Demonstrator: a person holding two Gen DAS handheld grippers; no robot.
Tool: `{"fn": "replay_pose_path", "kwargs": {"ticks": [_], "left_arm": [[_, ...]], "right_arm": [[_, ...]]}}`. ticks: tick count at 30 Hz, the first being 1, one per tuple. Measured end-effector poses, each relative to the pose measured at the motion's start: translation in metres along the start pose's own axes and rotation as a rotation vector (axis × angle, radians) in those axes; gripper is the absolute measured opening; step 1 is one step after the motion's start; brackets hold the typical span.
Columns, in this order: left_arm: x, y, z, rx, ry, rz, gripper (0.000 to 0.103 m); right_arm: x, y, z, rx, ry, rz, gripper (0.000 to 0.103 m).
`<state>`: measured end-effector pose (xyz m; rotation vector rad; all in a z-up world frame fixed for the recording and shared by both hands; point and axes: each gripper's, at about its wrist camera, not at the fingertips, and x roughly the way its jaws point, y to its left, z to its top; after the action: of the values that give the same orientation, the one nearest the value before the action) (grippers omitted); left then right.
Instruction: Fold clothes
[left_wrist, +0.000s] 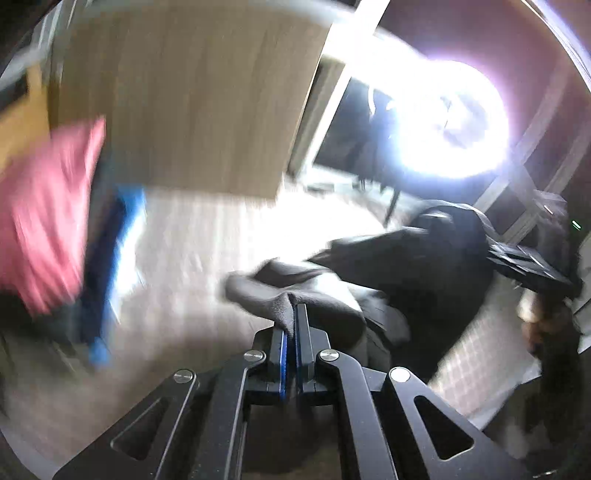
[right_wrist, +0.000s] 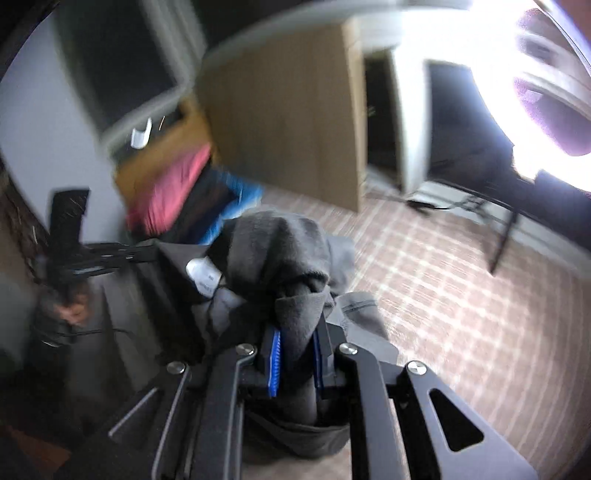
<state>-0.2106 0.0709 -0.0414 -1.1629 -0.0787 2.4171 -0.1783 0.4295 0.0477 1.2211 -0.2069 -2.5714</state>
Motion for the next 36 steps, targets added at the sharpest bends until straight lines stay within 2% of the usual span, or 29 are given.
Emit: {"fn": "replay_pose_path", "kwargs": {"ticks": [1,2,3,4,5,6,7,9,10,11,13,14,16,17,18,19,21,23,25,27,30,34,36], "left_arm": [[-0.002,0.0,0.011,0.038,0.009,0.027,0.009],[-0.004,0.007,0.018,0.056,0.033,0.059,0.013],[-0.001,0.017,0.023,0.05,0.052,0.089,0.015],[0.003,0.026,0.023,0.047,0.068,0.099,0.021],[0.007,0.035,0.021,0.045,0.085,0.105,0.022],[0.013,0.039,0.022,0.048,0.1,0.107,0.022],[0.018,0.04,0.016,0.052,0.123,0.099,0.022],[0.034,0.032,0.006,0.069,0.176,0.043,0.024],[0.043,0.028,0.0,0.08,0.204,0.008,0.028],[0.054,0.02,-0.009,0.094,0.237,-0.032,0.036],[0.08,-0.001,-0.036,0.146,0.328,-0.111,0.043],[0.092,-0.014,-0.046,0.173,0.371,-0.128,0.044],[0.114,-0.037,-0.064,0.225,0.441,-0.136,0.045],[0.127,-0.047,-0.072,0.256,0.466,-0.111,0.045],[0.143,-0.056,-0.081,0.275,0.479,-0.091,0.045],[0.155,-0.062,-0.085,0.266,0.49,-0.104,0.044],[0.173,-0.071,-0.09,0.233,0.504,-0.158,0.038],[0.178,-0.077,-0.089,0.222,0.499,-0.204,0.006],[0.174,-0.084,-0.087,0.244,0.484,-0.207,0.005],[0.16,-0.087,-0.08,0.254,0.453,-0.23,0.003],[0.109,-0.081,-0.058,0.238,0.361,-0.29,0.003],[0.006,-0.06,-0.019,0.241,0.213,-0.284,0.003],[-0.036,-0.054,-0.011,0.261,0.159,-0.252,0.003]], "right_arm": [[-0.009,-0.005,-0.009,0.03,0.008,-0.05,0.017],[-0.019,-0.01,-0.017,0.06,0.015,-0.099,0.025],[-0.028,-0.015,-0.026,0.09,0.023,-0.149,0.057],[-0.038,-0.02,-0.035,0.119,0.031,-0.202,0.08],[-0.035,-0.029,-0.05,0.138,0.068,-0.344,0.08],[-0.032,-0.039,-0.065,0.158,0.104,-0.481,0.08],[-0.033,-0.047,-0.077,0.201,0.116,-0.483,0.08],[-0.033,-0.055,-0.097,0.301,0.104,-0.36,0.08],[-0.031,-0.055,-0.101,0.32,0.097,-0.326,0.08],[-0.024,-0.053,-0.104,0.311,0.099,-0.317,0.08],[-0.009,-0.052,-0.107,0.282,0.11,-0.319,0.08],[0.004,-0.057,-0.106,0.271,0.128,-0.333,0.08],[0.029,-0.067,-0.108,0.268,0.171,-0.363,0.08],[0.039,-0.074,-0.111,0.278,0.194,-0.369,0.08],[0.053,-0.084,-0.114,0.302,0.223,-0.36,0.08],[0.063,-0.091,-0.116,0.325,0.239,-0.347,0.08],[0.083,-0.101,-0.121,0.375,0.246,-0.3,0.08],[0.09,-0.105,-0.125,0.401,0.219,-0.262,0.077],[0.089,-0.105,-0.127,0.412,0.204,-0.239,0.016],[0.076,-0.102,-0.126,0.426,0.169,-0.207,0.016],[0.037,-0.091,-0.12,0.393,0.087,-0.187,0.015],[-0.041,-0.074,-0.108,0.348,-0.02,-0.208,0.014],[-0.082,-0.063,-0.102,0.299,-0.067,-0.277,0.014]]}}
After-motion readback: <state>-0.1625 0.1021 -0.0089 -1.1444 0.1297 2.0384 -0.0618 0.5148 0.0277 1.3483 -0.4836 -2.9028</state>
